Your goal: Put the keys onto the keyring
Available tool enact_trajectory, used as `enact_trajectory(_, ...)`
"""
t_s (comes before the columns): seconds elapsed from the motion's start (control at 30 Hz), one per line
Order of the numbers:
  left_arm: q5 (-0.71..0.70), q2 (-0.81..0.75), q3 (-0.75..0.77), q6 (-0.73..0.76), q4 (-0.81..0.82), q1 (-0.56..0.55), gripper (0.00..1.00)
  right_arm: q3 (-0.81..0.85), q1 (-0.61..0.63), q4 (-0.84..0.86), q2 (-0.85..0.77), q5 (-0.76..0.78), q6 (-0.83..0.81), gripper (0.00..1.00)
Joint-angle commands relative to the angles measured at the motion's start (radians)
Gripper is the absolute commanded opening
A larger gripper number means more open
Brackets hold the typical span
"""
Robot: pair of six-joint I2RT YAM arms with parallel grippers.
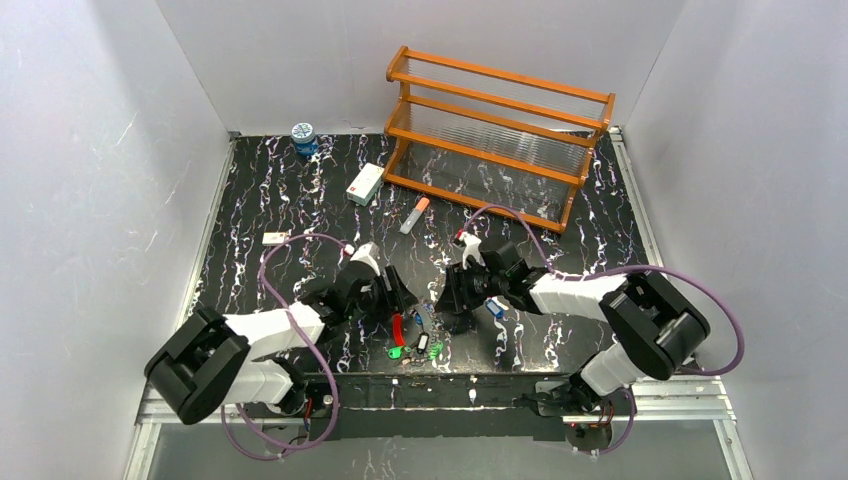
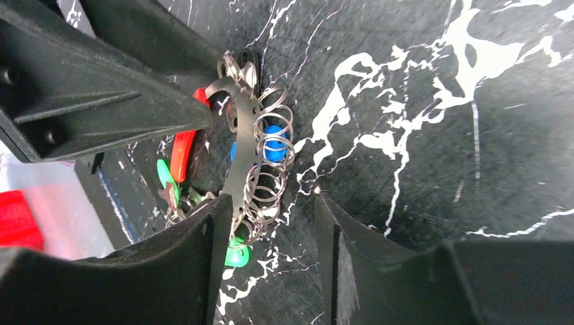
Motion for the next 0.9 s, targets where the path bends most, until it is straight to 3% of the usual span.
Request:
enact_trajectory(0.0, -0.012, 0.117, 0.047, 0.022, -0.080, 0.006, 0.58, 0.001, -0.004, 0.090, 0.054, -0.119, 0.063, 0.51)
enact_trajectory(0.2, -0.006, 0.308, 0.191, 0.098, -0.058, 0.014, 0.33, 0.008, -0.004, 0.166, 0.138, -0.208, 0.103, 0.32)
enact_trajectory(0.33, 0.037, 0.452, 0.316, 0.162, -0.072, 0.026, 0.22, 0.042, -0.004, 0.139, 0.153, -0.198, 0.095, 0.32)
enact_trajectory(0.4, 0.052, 0.510, 0.367, 0.188, -0.092, 0.034, 0.22, 0.055, -0.004, 0.093, 0.139, -0.150, 0.071, 0.36)
enact_trajectory(0.57, 0.036, 0.493, 0.386, 0.222, -0.113, 0.045, 0.40, 0.068, -0.004, -0.024, 0.072, -0.058, 0.009, 0.50)
enact_trajectory(0.7, -0.010, 0.399, 0.338, 0.238, -0.139, 0.044, 0.60, 0.064, -0.004, -0.078, 0.018, -0.026, -0.011, 0.56)
enact_trajectory(0.87, -0.098, 0.233, 0.251, 0.245, -0.177, 0.046, 0.68, 0.069, -0.002, -0.112, -0.015, -0.025, -0.012, 0.56)
